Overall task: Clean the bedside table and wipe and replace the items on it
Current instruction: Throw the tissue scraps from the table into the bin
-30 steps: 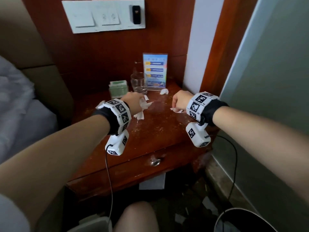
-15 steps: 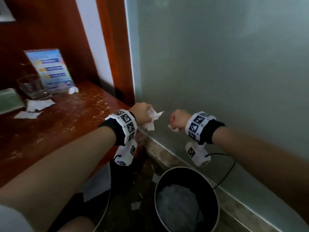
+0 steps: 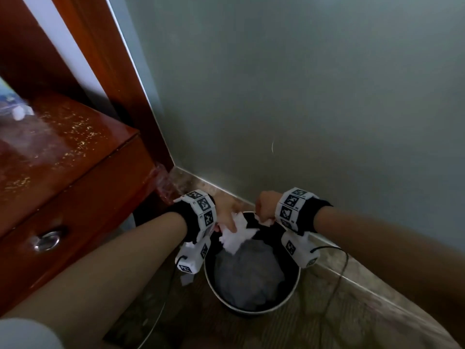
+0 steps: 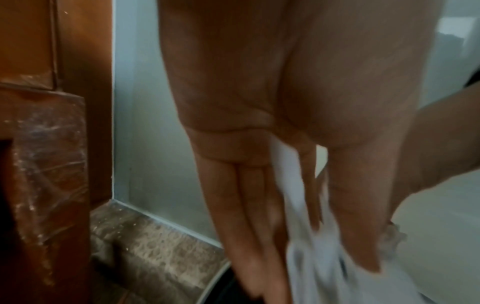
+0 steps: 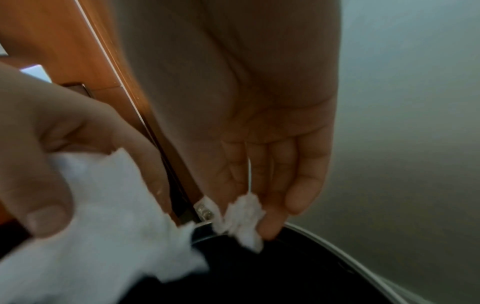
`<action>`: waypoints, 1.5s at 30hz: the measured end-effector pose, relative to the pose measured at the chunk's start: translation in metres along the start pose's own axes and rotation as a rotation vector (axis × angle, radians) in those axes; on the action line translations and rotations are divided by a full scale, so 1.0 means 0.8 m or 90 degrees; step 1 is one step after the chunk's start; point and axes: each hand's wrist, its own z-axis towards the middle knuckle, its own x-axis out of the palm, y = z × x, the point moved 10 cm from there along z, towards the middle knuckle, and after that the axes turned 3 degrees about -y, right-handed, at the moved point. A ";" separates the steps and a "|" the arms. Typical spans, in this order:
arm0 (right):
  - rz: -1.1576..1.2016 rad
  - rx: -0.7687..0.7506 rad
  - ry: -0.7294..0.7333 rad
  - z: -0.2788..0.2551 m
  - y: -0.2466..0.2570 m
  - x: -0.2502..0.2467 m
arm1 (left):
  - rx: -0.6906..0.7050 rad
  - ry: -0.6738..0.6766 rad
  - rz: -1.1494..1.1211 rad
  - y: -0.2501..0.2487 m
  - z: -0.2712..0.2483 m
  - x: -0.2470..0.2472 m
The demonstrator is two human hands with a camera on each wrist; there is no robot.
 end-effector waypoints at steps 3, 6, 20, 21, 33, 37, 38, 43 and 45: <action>0.013 -0.007 0.029 0.001 -0.001 0.009 | 0.002 0.042 0.008 0.003 0.001 0.001; -0.018 -0.027 -0.015 0.001 0.007 -0.014 | -0.001 -0.009 0.037 0.016 -0.005 -0.030; 0.048 -0.280 -0.265 -0.023 0.347 -0.283 | -0.156 -0.534 -0.152 0.236 -0.264 -0.277; 0.065 -0.296 -0.265 -0.019 0.374 -0.287 | -0.192 -0.547 -0.165 0.264 -0.285 -0.276; -0.043 -0.376 -0.258 0.019 0.662 -0.260 | -0.600 -0.668 -0.328 0.545 -0.509 -0.158; -0.087 -0.355 -0.276 0.043 0.681 -0.253 | -0.638 -0.667 -0.338 0.572 -0.516 -0.141; -0.097 -0.354 -0.273 0.048 0.683 -0.252 | -0.636 -0.661 -0.331 0.574 -0.514 -0.142; -0.119 -0.392 -0.242 0.064 0.697 -0.238 | -0.637 -0.609 -0.324 0.580 -0.501 -0.146; -0.104 -0.403 -0.263 0.054 0.698 -0.242 | -0.630 -0.603 -0.318 0.580 -0.494 -0.151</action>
